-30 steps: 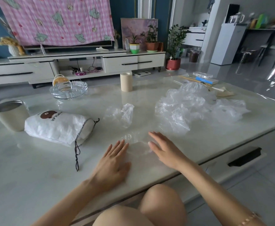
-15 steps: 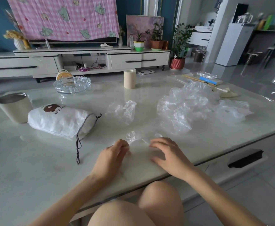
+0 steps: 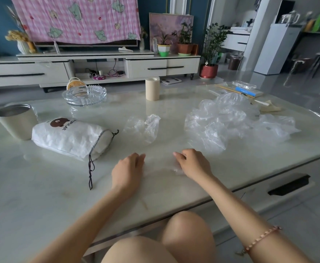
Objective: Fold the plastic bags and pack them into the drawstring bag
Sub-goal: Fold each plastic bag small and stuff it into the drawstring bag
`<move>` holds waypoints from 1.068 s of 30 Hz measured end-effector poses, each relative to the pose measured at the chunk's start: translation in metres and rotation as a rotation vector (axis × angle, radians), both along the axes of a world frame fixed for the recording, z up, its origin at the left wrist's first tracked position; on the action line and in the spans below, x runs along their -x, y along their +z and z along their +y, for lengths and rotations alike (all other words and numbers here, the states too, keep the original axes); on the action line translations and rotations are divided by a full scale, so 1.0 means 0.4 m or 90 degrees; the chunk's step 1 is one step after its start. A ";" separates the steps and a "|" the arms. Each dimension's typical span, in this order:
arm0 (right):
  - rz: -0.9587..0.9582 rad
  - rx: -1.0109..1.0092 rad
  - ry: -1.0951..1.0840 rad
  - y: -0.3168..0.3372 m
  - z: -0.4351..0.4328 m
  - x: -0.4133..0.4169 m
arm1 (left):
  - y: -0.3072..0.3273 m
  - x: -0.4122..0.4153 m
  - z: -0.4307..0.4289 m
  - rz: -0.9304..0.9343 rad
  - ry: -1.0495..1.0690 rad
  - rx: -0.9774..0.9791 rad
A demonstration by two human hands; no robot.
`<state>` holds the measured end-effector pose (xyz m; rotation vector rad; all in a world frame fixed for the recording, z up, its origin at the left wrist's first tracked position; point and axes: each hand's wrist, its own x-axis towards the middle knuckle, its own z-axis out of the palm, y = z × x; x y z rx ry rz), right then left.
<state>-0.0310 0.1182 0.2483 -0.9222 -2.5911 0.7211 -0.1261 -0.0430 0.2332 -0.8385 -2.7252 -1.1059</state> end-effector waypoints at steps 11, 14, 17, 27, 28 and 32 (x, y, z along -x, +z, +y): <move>0.029 -0.397 -0.135 -0.061 0.034 -0.020 | -0.026 0.050 0.011 0.287 -0.035 0.161; 0.064 -0.432 -0.151 -0.070 0.031 -0.025 | -0.025 0.061 0.012 0.229 -0.138 0.082; 0.118 -0.430 -0.157 -0.077 0.033 -0.025 | -0.012 0.066 0.014 0.027 -0.130 -0.100; 0.190 0.426 0.197 0.089 -0.026 0.021 | 0.064 0.116 0.004 -0.371 -0.323 -0.246; 0.091 0.468 0.264 0.103 -0.037 0.038 | 0.064 0.115 0.004 -0.374 -0.342 -0.239; -0.084 0.474 0.339 0.105 -0.053 0.081 | 0.072 0.119 -0.009 -0.362 -0.370 -0.183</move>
